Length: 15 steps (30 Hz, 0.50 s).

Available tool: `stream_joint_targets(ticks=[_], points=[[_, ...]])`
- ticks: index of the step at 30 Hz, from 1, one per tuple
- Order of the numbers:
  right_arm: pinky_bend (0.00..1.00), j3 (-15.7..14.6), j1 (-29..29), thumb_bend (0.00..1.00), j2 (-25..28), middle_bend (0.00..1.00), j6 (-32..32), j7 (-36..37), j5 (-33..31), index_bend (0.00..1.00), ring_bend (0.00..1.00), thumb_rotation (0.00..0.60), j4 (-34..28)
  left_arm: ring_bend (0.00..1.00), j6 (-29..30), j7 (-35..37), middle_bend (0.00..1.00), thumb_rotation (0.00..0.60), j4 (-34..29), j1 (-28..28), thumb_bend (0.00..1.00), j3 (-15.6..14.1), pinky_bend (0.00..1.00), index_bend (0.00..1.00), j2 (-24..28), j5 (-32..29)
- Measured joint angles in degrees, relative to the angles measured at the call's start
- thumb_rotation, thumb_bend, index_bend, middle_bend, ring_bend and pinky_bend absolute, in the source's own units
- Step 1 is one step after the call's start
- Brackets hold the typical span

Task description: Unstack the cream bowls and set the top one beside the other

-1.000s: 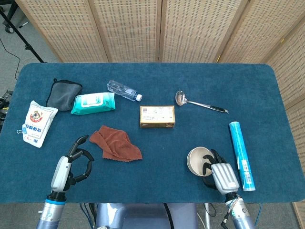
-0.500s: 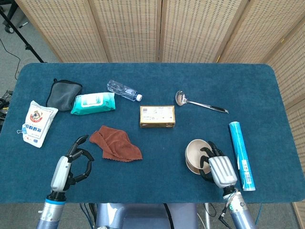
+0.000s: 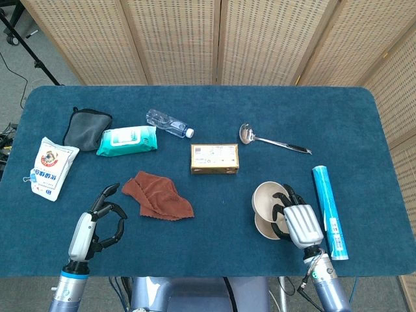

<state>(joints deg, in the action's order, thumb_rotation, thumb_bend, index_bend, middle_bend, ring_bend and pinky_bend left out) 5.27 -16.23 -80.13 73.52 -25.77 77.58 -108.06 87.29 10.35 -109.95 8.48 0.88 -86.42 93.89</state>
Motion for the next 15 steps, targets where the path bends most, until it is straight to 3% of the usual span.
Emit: stream_joint_targets(ticks=[15], points=[[0.23, 2.49, -3.29, 0.4, -2.11, 0.26, -2.25, -1.87, -2.85, 0.64, 0.07, 0.6, 1.15, 0.16, 0.06, 0.29, 0.17, 0.6, -0.3, -0.01, 0.5, 0.22, 0.35, 0.56, 0.28, -0.27]])
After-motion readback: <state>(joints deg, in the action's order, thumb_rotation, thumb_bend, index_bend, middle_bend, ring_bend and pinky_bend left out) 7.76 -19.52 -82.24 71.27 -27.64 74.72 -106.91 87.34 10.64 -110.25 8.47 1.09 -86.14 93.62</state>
